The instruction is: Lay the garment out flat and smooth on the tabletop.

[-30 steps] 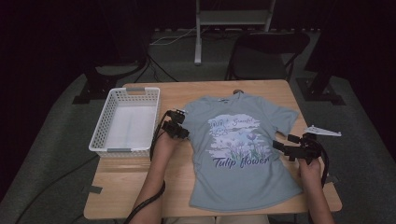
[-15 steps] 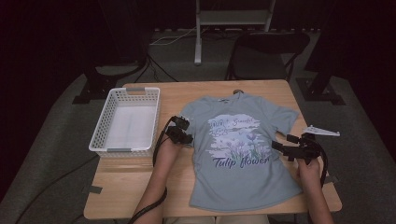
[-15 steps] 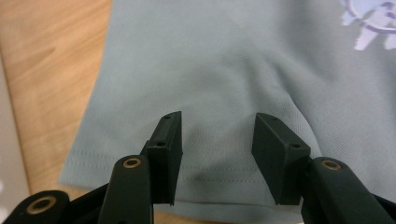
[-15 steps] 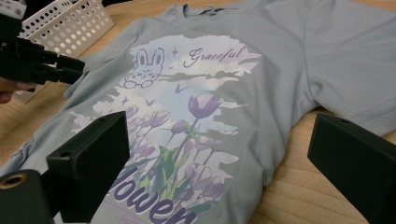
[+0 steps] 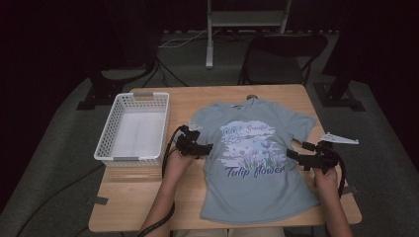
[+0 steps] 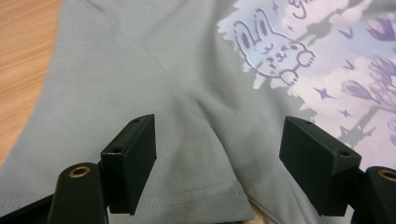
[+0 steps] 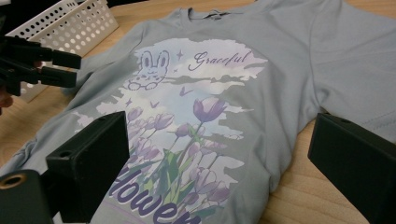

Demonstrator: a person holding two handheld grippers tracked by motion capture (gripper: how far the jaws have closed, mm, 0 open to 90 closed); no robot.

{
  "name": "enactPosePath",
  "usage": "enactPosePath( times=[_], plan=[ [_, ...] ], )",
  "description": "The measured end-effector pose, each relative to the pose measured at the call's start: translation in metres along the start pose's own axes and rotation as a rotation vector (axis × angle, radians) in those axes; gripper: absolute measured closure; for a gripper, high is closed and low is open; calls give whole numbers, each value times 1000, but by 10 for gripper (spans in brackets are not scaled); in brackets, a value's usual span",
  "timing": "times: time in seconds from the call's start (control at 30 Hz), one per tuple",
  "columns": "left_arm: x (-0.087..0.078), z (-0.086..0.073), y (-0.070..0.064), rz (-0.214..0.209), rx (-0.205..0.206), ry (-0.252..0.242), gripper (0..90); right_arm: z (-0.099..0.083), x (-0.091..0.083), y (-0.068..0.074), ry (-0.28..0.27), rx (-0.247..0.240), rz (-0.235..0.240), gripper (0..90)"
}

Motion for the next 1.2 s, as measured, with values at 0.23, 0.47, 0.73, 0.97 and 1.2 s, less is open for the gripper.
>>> enactPosePath(
  times=[0.23,0.47,0.73,0.97,1.2],
  plan=[
    [-15,10,4,2,-90,-127,120,3,-3,5,-29,-18,14,37],
    [-15,17,1,-45,-118,-151,120,6,-6,14,-37,-44,12,38],
    [-28,-4,-8,-42,-53,-375,121,4,-4,10,-41,-30,-13,37],
    [-38,-32,-10,-27,-12,-371,120,0,-8,5,-15,-74,-38,30],
    [-60,-48,-28,-37,51,-428,120,-9,-21,2,-34,-61,-66,35]
  ],
)
Point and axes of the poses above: each handheld gripper's, and its own axes: x roughly forward along the jaws, z roughly out of its top, y roughly to its left, the point moved 1 cm from there along x, roughly forward along the jaws, and after that the axes turned 2 degrees about -x, right-handed, at the moved point
